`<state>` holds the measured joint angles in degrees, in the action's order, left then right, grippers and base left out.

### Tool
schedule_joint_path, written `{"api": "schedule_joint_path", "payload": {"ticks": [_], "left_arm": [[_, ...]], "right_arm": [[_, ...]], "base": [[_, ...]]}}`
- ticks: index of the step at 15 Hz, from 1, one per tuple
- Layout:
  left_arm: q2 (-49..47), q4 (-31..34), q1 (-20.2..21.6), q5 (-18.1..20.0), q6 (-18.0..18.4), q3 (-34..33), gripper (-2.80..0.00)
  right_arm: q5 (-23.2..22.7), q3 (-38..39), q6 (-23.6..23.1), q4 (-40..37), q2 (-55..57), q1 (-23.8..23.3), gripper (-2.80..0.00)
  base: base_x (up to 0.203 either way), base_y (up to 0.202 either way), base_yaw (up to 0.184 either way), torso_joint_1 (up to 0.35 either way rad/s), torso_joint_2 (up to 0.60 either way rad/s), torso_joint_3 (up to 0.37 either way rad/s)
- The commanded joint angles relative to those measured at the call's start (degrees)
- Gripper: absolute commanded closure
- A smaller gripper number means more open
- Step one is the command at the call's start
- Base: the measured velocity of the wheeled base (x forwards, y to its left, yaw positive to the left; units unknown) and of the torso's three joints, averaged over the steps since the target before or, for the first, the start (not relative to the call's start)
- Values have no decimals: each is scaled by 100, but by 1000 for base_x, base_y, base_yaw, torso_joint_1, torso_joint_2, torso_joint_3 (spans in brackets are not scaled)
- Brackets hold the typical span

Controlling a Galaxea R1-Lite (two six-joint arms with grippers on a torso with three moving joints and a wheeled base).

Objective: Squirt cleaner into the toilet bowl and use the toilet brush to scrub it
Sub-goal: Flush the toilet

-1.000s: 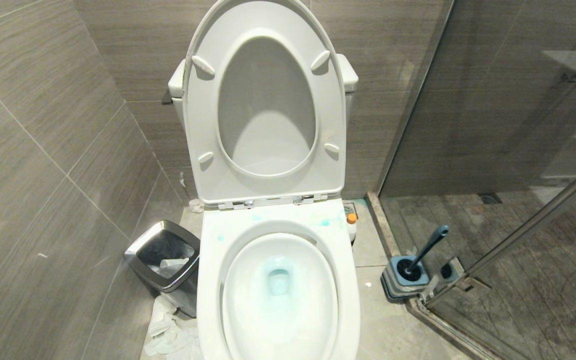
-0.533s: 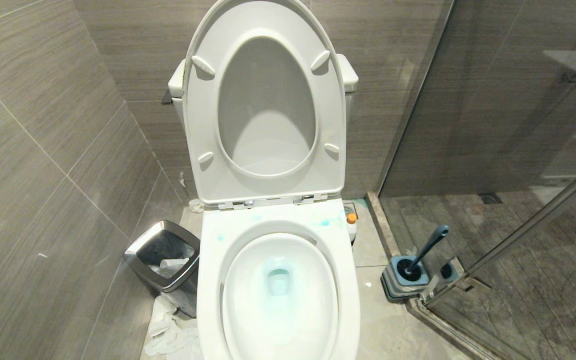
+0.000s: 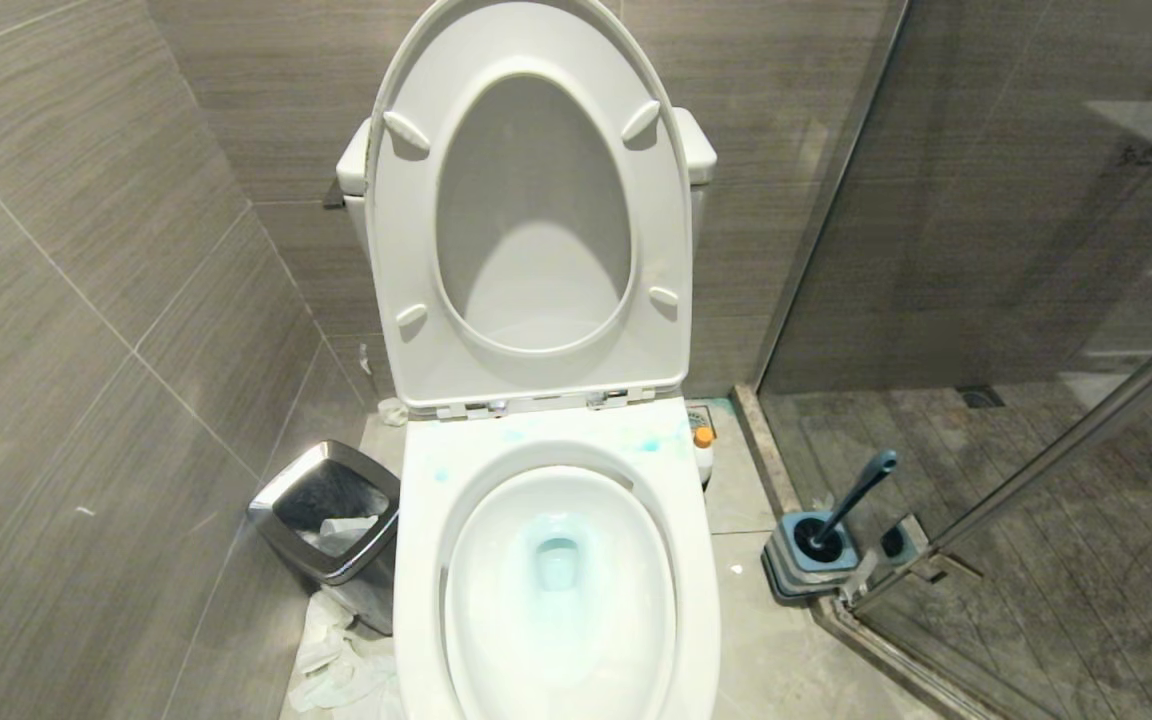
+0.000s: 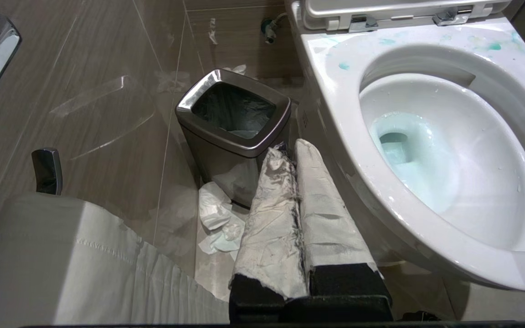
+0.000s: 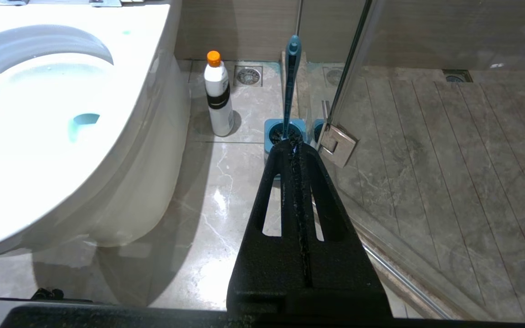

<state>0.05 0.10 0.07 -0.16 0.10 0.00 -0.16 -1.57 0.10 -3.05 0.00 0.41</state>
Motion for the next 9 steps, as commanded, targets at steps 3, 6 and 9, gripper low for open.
{"api": "schedule_joint_path", "payload": {"ticks": [3, 6, 9], "left_arm": [[-5, -1, 2, -2, -1, 0, 0], [-5, -1, 6, -2, -1, 0, 0], [-5, -1, 10, -2, -1, 0, 0]], "right_arm": [[-2, -1, -1, -3, 18, 2, 0], [-2, 8, 8, 24, 18, 2, 0], [-2, 8, -1, 50, 18, 2, 0]], "base": [[0, 0, 0, 0, 0, 0], [0, 0, 0, 0, 0, 0], [0, 0, 0, 0, 0, 0]]}}
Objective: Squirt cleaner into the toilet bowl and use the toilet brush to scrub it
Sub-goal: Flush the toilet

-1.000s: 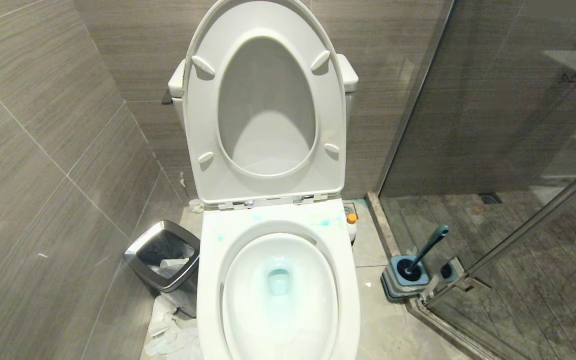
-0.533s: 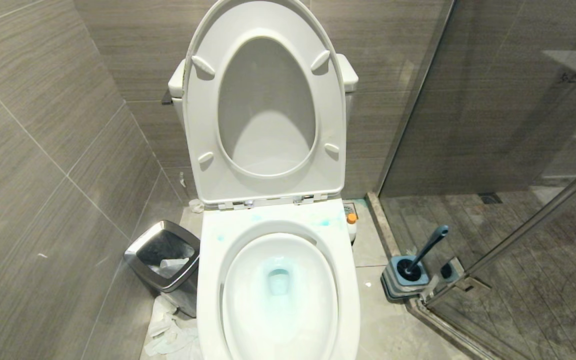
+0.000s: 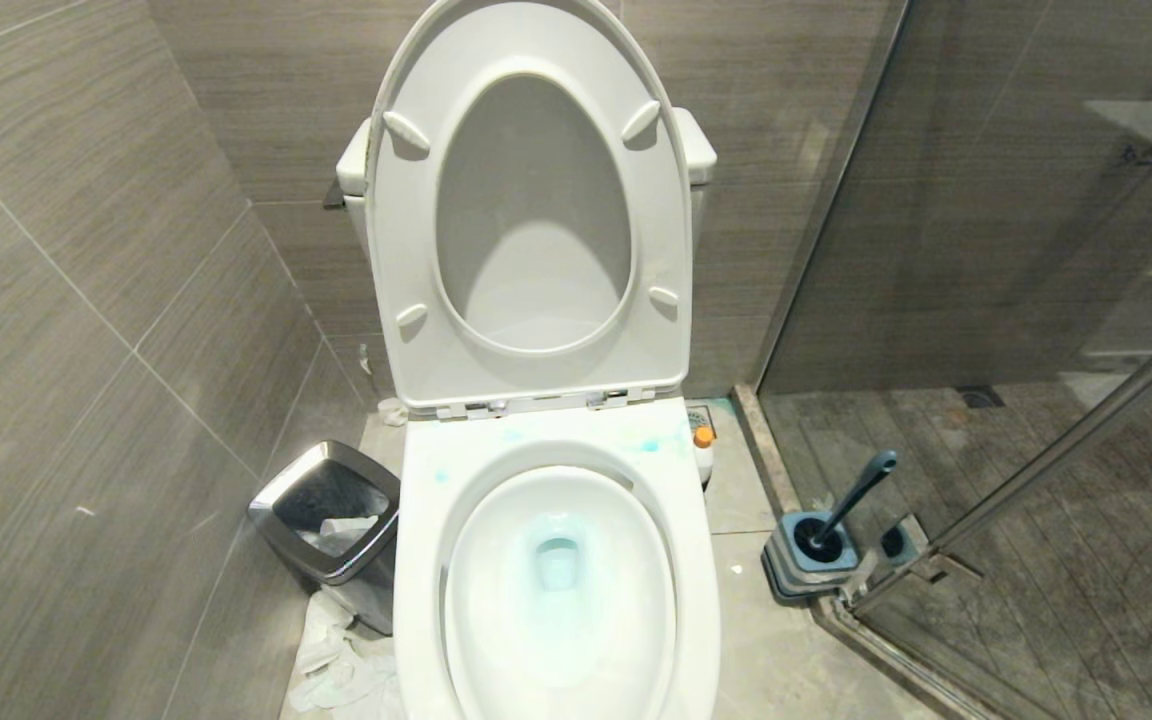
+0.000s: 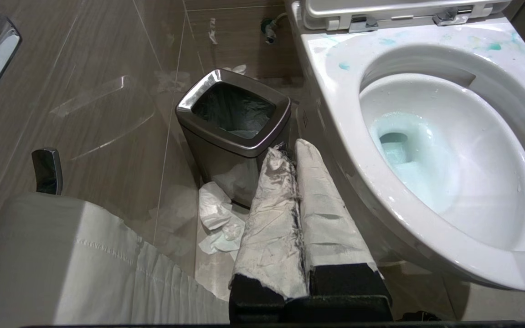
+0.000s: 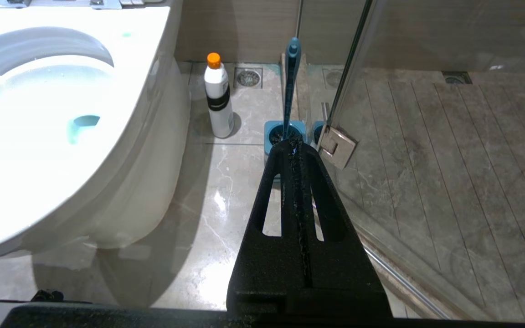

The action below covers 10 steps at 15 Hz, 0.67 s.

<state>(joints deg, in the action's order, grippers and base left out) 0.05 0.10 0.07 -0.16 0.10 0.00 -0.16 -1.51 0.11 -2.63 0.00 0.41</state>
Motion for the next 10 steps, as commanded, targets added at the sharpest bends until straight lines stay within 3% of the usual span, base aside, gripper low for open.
{"api": "schedule_joint_path", "payload": {"ticks": [1, 3, 10], "left_arm": [[-5, -1, 1, -2, -1, 0, 0], [-5, -1, 4, -2, -1, 0, 0], [-5, -1, 2, -2, -1, 0, 0]], "right_arm": [[-2, 11, -2, 35, 9, 2, 0], [-2, 139, -15, 361, 14, 2, 0], [-2, 156, -19, 377, 18, 2, 0]], "base": [[0, 0, 0, 0, 0, 0], [0, 0, 0, 0, 0, 0], [0, 0, 0, 0, 0, 0]]}}
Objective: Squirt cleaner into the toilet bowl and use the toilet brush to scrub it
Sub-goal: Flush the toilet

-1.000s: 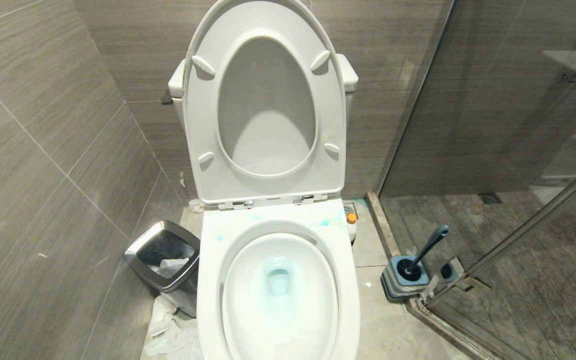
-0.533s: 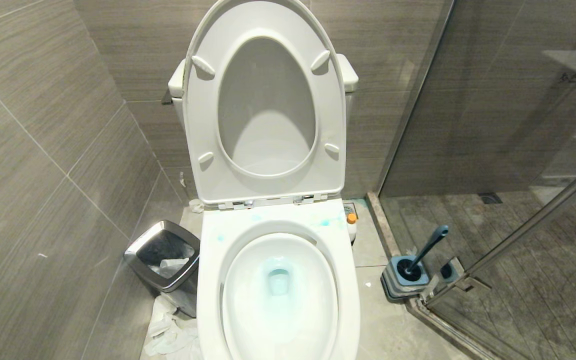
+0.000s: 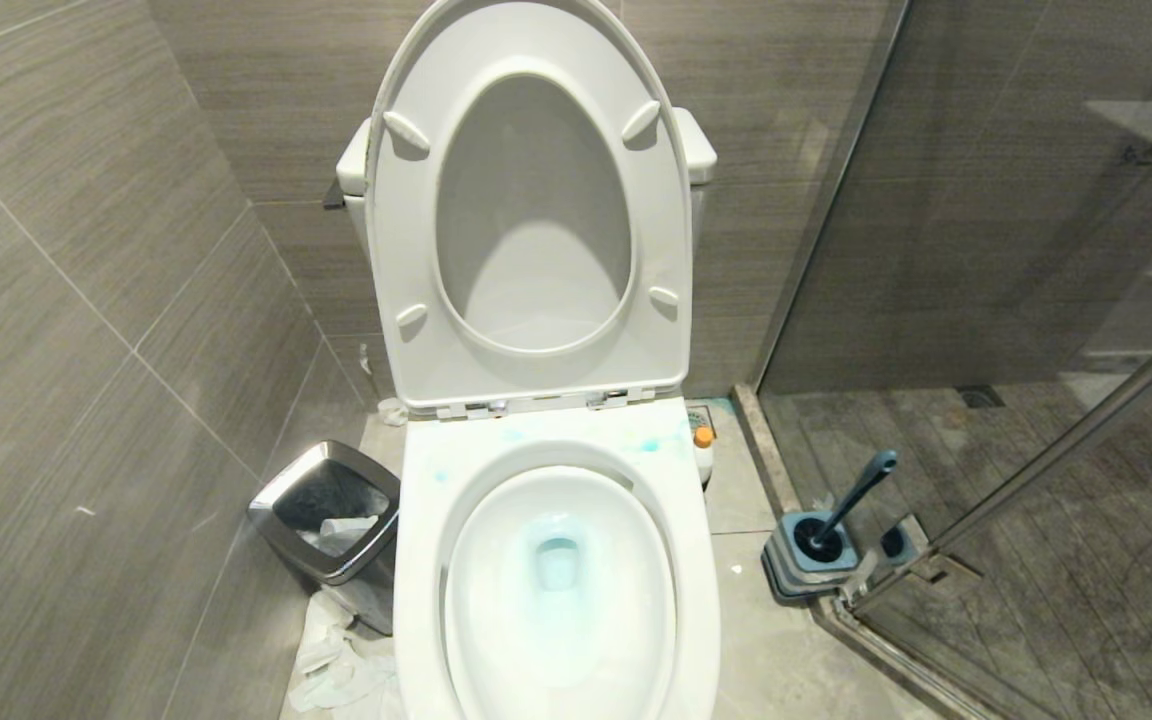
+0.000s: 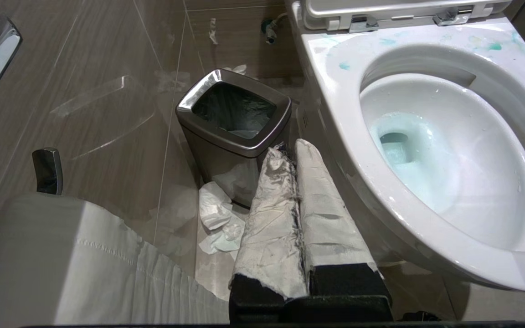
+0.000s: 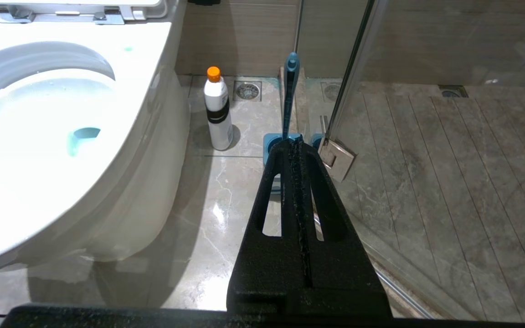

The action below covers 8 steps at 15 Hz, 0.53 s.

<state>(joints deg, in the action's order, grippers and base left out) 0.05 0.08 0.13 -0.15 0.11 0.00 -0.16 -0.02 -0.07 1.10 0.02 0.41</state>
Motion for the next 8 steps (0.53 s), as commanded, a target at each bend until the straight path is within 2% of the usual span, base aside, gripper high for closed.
{"api": "schedule_joint_path", "payload": {"ticks": [1, 8], "left_arm": [[-5, 1, -5, -2, -2, 0, 0], [-5, 1, 4, -2, -2, 0, 0]], "right_arm": [[-2, 9, -1, 5, 15, 2, 0], [-2, 2, -1, -13, 15, 2, 0]], "base": [[0, 0, 0, 0, 0, 0], [0, 0, 0, 0, 0, 0]]}}
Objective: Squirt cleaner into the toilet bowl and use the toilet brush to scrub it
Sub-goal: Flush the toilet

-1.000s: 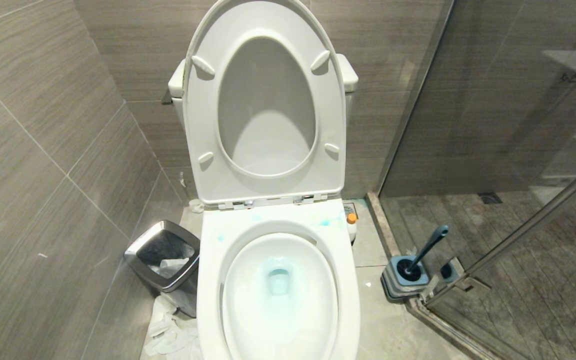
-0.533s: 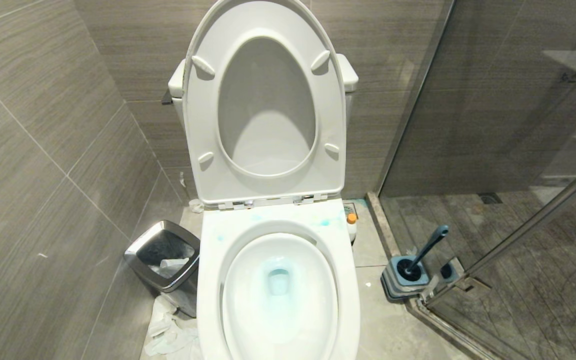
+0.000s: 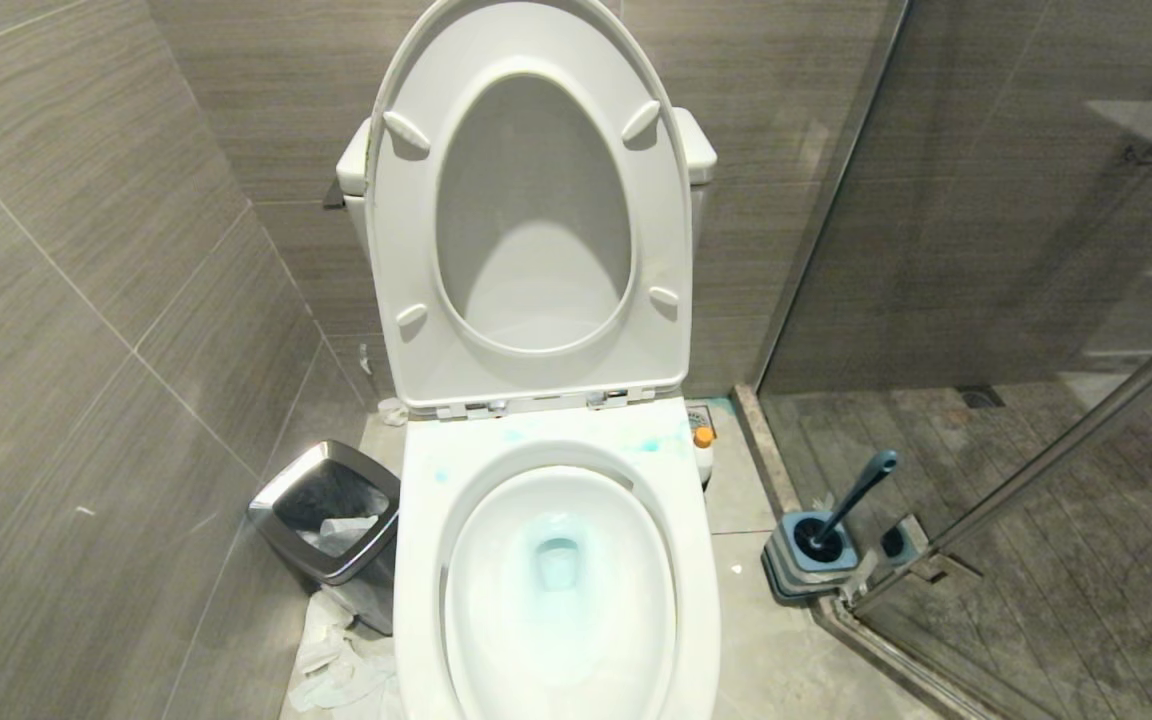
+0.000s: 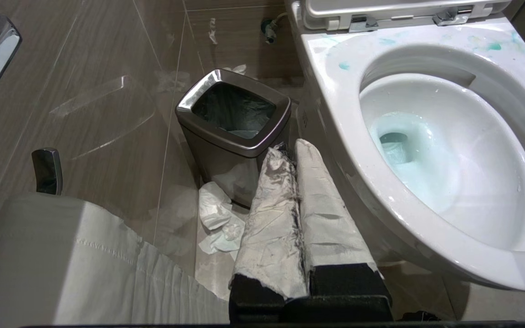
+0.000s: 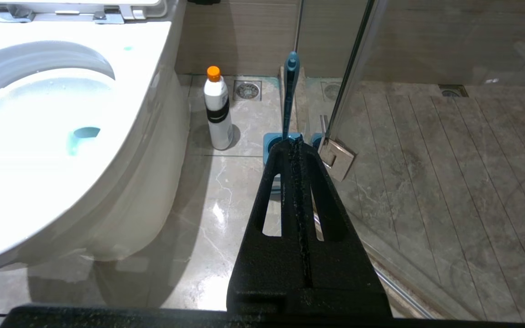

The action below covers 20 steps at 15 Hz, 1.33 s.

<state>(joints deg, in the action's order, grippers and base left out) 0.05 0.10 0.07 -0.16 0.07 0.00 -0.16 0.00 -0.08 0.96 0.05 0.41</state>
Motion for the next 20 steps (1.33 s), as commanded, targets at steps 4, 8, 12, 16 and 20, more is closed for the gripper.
{"api": "schedule_joint_path", "payload": {"ticks": [4, 8, 12, 16, 20], "left_arm": [[-5, -1, 1, -2, 1, 0, 0], [-5, -1, 1, -2, 1, 0, 0], [-5, -1, 7, -2, 1, 0, 0], [-5, -1, 1, -2, 1, 0, 0], [-5, -1, 2, -2, 1, 0, 0]], "right_arm": [[-2, 0, -1, 0, 4, 2, 0], [-2, -9, 3, -8, 8, 2, 0], [-2, -9, -1, -8, 13, 2, 0], [-2, -9, -1, -8, 13, 2, 0], [-2, -6, 1, -8, 13, 2, 0]], "base": [[0, 0, 0, 0, 0, 0], [0, 0, 0, 0, 0, 0], [0, 0, 0, 0, 0, 0], [0, 0, 0, 0, 0, 0], [0, 0, 0, 0, 0, 0]]}}
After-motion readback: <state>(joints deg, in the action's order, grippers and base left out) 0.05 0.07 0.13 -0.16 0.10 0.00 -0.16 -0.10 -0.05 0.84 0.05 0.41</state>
